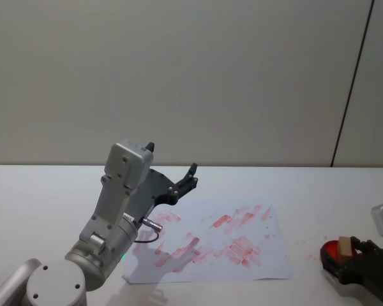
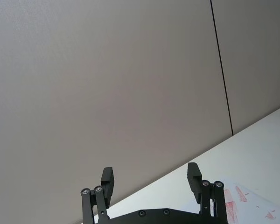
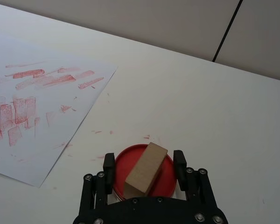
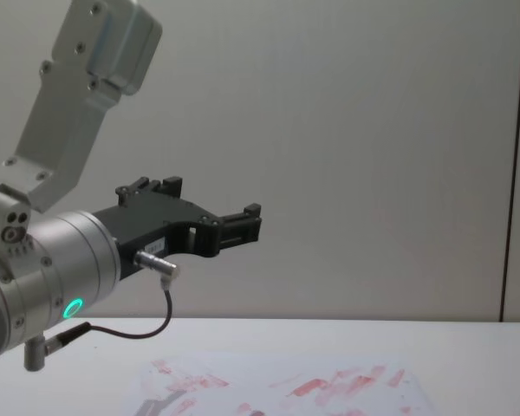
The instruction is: Use the one hand to pick up the stamp and affix it onto the A4 paper.
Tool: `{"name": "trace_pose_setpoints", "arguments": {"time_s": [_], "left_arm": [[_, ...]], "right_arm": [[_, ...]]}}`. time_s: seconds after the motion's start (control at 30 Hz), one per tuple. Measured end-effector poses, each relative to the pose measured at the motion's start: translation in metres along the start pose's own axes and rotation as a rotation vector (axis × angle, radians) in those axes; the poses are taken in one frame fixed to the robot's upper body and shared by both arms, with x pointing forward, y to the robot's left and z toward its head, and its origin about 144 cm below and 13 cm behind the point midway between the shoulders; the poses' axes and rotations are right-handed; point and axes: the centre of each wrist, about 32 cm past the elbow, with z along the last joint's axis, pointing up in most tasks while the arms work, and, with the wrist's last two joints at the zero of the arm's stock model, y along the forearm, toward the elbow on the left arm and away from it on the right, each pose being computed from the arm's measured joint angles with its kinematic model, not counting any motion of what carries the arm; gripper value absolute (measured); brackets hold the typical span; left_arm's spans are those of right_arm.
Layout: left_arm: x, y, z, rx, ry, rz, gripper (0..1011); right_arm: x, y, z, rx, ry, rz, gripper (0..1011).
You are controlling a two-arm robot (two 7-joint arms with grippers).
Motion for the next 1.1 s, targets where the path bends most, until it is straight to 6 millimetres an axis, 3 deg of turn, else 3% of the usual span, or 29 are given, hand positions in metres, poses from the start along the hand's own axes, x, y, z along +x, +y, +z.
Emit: {"name": "trace_pose_setpoints", "arguments": {"time_s": [0.6, 1.1], "left_arm": [[0.0000, 0.0000, 0.0000, 0.000, 0.000, 0.000, 1002], [0.0000, 0.0000, 0.0000, 0.000, 0.000, 0.000, 1002]], "right_arm": [[-0.0003, -0.0005, -0.0005, -0.005, 0.000, 0.001, 224], [-0.0019, 0.0024, 0.0020, 0.043, 0.002, 0.004, 219]]}}
